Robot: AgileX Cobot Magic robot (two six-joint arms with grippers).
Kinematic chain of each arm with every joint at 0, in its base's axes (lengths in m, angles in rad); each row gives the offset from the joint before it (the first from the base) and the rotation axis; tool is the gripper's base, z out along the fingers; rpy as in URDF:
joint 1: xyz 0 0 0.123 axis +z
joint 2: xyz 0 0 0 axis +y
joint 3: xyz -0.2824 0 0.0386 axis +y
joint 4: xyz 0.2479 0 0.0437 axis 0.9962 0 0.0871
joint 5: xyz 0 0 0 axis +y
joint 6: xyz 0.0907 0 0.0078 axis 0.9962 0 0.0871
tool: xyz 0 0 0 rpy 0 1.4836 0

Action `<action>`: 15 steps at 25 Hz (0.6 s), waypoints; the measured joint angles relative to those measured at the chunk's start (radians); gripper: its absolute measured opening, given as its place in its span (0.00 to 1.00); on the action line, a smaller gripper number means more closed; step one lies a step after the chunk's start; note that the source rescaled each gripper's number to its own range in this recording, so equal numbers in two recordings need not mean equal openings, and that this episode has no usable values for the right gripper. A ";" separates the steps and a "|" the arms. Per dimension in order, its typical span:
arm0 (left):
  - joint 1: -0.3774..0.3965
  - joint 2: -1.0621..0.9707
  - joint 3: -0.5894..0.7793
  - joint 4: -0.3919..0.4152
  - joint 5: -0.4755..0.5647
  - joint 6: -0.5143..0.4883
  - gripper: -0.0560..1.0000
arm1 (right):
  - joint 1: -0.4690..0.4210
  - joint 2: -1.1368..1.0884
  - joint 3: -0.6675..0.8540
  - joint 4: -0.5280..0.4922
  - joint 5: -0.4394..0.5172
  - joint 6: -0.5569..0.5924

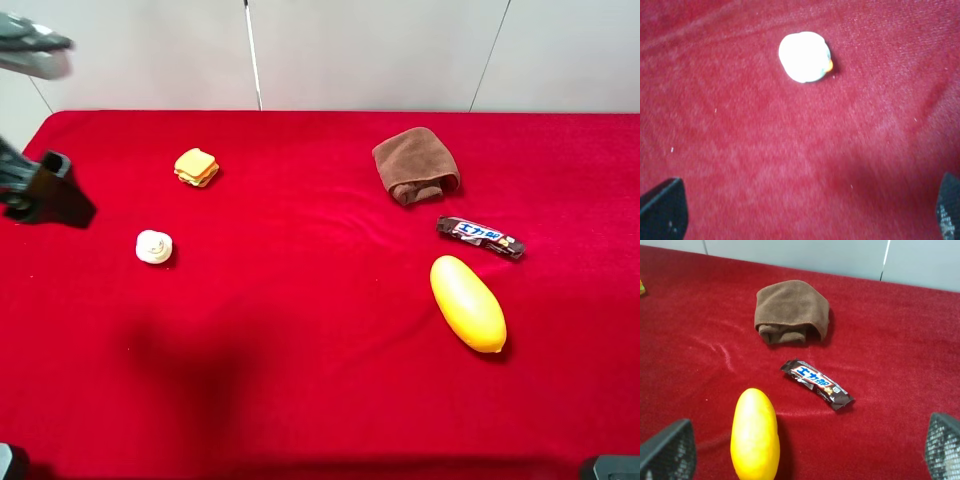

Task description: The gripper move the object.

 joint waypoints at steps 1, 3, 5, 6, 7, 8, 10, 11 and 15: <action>0.000 -0.032 0.000 0.000 0.028 -0.005 1.00 | 0.000 0.000 0.000 0.000 0.000 0.000; 0.000 -0.094 0.000 0.000 0.084 -0.010 1.00 | 0.000 0.000 0.000 0.000 0.000 0.000; 0.000 -0.150 0.000 0.000 0.149 -0.010 1.00 | 0.000 0.000 0.000 0.000 0.000 0.000; 0.000 -0.179 0.000 0.000 0.181 -0.011 1.00 | 0.000 0.000 0.000 0.000 0.000 0.000; 0.000 -0.203 0.000 0.000 0.208 -0.011 1.00 | 0.000 0.000 0.000 0.000 0.001 0.000; 0.000 -0.230 0.000 0.000 0.239 -0.011 1.00 | 0.000 0.000 0.000 0.000 0.000 0.000; 0.000 -0.284 0.004 0.000 0.280 -0.011 1.00 | 0.000 0.000 0.000 0.000 0.000 0.000; 0.000 -0.308 0.013 0.000 0.287 -0.012 1.00 | 0.000 0.000 0.000 0.000 0.000 0.000; 0.000 -0.413 0.107 0.000 0.289 -0.013 1.00 | 0.000 0.000 0.000 0.000 0.000 0.000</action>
